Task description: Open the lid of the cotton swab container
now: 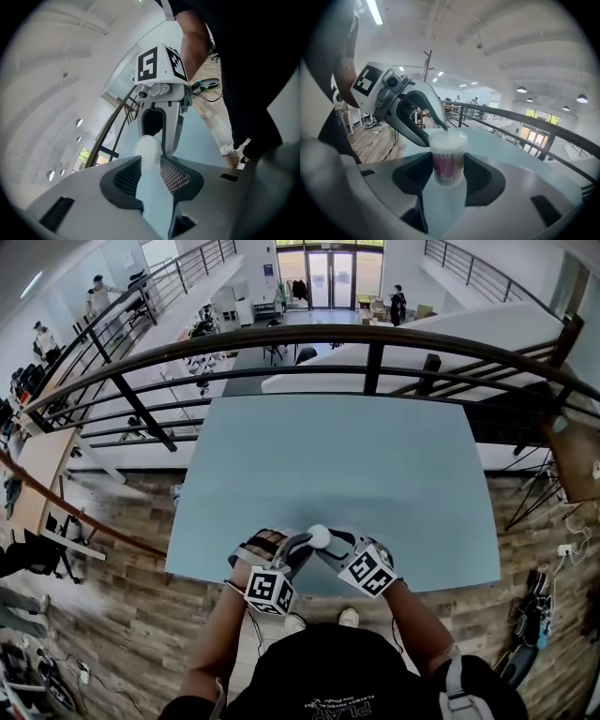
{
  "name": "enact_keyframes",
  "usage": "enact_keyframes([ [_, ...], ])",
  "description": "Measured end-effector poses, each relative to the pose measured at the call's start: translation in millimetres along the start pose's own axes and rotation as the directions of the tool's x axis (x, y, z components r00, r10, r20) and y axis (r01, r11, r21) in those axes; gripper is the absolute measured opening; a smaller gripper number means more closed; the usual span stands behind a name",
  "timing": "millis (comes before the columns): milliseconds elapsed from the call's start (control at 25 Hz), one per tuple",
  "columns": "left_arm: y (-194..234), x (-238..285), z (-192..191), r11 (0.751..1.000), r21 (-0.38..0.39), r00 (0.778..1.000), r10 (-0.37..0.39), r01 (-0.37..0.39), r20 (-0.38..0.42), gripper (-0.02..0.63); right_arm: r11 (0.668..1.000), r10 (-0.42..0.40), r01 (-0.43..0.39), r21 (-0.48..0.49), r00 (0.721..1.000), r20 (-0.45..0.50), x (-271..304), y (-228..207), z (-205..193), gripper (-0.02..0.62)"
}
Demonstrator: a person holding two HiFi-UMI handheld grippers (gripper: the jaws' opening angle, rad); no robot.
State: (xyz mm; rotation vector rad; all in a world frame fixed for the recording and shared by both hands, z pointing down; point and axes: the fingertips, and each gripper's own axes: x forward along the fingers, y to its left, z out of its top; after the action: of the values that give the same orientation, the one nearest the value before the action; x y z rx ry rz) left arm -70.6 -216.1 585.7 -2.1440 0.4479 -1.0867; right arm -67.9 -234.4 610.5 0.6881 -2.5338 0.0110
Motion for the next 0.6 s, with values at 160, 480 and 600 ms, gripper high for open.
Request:
enact_keyframes([
  [160,-3,-2,1,1.0,-0.002,1.0,0.002,-0.002,0.003,0.117,1.0,0.01,-0.01,-0.013,1.0,0.0,0,2,-2,0.216],
  [480,-3,-9,-3,1.0,-0.014,1.0,0.005,-0.006,-0.011,0.106,0.999,0.019,-0.019,-0.033,1.0,0.004,2,7,3,0.213],
  [600,-5,-14,-4,1.0,-0.025,1.0,0.007,-0.007,-0.006,0.1,0.999,0.015,-0.015,-0.042,1.0,-0.001,4,9,4,0.213],
])
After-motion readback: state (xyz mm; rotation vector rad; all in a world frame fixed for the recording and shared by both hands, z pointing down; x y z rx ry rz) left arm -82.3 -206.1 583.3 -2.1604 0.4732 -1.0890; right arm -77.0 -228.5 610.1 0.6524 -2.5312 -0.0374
